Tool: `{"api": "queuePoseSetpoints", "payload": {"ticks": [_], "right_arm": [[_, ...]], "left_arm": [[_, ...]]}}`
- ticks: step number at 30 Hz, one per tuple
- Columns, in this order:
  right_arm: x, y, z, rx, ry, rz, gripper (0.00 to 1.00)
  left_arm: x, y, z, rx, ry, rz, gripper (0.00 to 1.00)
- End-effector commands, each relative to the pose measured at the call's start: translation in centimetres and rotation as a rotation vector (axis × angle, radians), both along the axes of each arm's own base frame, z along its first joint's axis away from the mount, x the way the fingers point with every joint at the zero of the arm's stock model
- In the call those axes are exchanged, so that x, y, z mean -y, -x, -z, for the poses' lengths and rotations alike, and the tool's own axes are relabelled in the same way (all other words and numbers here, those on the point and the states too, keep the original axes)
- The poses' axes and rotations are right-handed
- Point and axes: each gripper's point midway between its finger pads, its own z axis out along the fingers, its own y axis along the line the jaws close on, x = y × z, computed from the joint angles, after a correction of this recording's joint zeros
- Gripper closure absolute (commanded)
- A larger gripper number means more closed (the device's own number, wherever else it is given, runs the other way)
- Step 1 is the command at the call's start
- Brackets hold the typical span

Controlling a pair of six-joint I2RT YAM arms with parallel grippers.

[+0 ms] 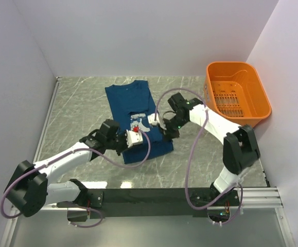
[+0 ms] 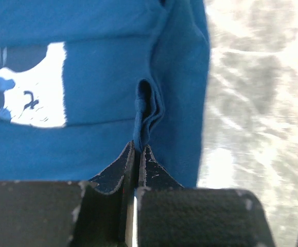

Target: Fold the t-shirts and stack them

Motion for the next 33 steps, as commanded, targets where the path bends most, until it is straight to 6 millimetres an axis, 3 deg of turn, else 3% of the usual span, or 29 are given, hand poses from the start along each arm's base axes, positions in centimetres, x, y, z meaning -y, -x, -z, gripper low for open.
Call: {"api": "queuePoseSetpoints", "payload": {"ticks": [1,8,12,23,33], "right_arm": [[-1.0,-2.9,-1.2,0.000,-0.019,0.065,1.00],[-2.9,-7.0,-0.4,-0.021,-0.020,0.117,1.00],[-3.4,-9.4,-0.3,-0.002,-0.014,0.179,1.00],[-5.3,-17.7,-0.5,0.058,-0.051,0.366,1.00],[-6.8,-21.6,0.3,0.069,-0.061,0.456,1.00]], "left_arm": [[0.7,-3.0,-2.4,0.080,0.063,0.013,1.00],[-1.2,-9.2,-3.0,0.126,0.059,-0.099,1.00],[-1.9,-11.6,-3.4,0.146,0.071,-0.154,1.00],[-3.8,-16.5,-2.7,0.168,0.075,-0.290,0.99],[-4.6,-19.8,-2.0,0.157,0.084,-0.358,0.99]]}}
